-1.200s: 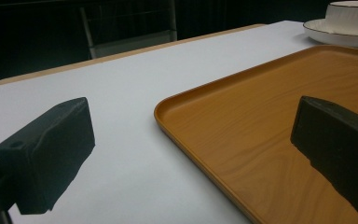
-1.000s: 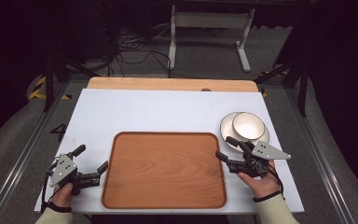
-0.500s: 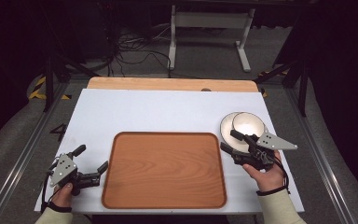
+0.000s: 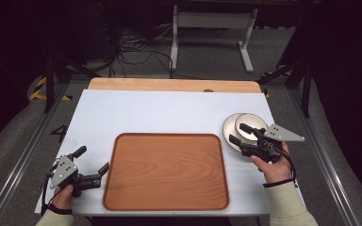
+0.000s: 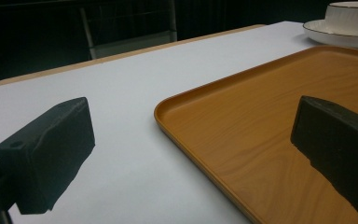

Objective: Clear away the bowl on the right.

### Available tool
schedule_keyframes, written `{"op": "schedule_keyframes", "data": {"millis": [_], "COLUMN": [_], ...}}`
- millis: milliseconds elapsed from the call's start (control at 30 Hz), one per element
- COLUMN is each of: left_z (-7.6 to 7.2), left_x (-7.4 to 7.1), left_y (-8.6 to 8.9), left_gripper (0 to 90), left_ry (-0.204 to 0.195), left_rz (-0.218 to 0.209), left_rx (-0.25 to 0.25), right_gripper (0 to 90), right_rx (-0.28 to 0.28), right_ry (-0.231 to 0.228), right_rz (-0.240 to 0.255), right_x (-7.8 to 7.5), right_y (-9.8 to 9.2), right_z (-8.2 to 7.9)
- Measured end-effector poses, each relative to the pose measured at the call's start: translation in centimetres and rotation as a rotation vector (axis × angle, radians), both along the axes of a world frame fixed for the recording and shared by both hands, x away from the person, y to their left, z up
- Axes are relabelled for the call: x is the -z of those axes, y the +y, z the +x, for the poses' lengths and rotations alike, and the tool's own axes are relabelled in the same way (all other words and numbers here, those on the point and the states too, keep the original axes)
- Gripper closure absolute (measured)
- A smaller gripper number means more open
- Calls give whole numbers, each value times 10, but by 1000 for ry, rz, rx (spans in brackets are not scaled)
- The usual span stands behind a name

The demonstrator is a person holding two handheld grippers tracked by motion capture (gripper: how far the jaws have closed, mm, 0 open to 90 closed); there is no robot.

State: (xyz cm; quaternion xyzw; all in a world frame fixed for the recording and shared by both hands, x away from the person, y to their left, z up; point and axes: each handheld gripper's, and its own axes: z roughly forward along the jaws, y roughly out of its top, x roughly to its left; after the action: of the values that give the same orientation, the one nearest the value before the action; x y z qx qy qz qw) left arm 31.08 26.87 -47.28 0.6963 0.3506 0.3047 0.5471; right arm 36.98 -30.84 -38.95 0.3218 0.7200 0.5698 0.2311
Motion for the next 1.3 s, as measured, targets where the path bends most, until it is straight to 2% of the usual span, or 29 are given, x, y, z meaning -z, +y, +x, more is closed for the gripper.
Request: {"op": "schedule_keyframes", "data": {"millis": [467, 667, 800, 933, 1300], "left_z": [0, 0, 0, 0, 0], "left_x": [0, 0, 0, 0, 0], "left_y": [0, 0, 0, 0, 0], "left_gripper": [2, 2, 2, 3, 2], "left_ry": [-3, -2, -1, -4, -2], "left_rz": [0, 3, 3, 3, 4], "left_rx": [-3, -3, -3, -2, -3], "right_gripper": [345, 354, 354, 377, 358], "right_rx": [57, 62, 73, 84, 148], "right_ry": [-17, -21, -14, 5, 18], "right_rz": [-8, -23, -28, -6, -16], "right_x": [-6, -11, -12, -13, -13], "right_y": [-23, -30, -34, -40, -52], "right_z": [18, 26, 29, 34, 43]}}
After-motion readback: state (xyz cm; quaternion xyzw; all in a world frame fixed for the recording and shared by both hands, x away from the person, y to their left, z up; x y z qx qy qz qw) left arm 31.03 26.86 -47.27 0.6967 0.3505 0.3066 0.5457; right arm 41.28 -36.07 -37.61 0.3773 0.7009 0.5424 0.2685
